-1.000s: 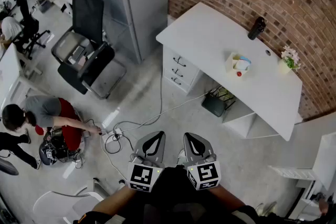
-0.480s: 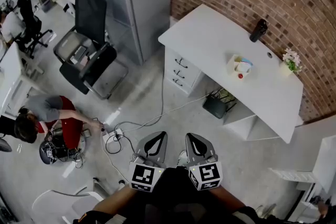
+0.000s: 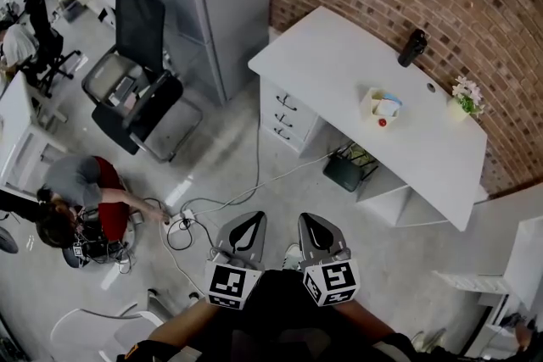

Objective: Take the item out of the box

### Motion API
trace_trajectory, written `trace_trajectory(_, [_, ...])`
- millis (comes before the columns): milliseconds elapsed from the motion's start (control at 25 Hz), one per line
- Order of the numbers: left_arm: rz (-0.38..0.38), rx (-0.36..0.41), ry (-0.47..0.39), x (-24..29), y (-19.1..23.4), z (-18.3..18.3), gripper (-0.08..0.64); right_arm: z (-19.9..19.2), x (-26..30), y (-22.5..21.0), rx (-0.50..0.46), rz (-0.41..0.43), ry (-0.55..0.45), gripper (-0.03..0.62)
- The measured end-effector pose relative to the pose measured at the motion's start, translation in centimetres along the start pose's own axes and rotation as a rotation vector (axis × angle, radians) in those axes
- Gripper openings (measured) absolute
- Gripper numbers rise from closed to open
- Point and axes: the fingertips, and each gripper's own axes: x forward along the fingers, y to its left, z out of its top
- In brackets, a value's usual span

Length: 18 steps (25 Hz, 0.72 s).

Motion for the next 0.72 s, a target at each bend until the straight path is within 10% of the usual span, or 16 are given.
trace_trajectory(720, [-0.020, 0.041, 0.001, 6.2, -8.0, 1.6, 0.005, -0.2, -4.2, -9.1, 0.023, -0.023, -0.021, 0.000])
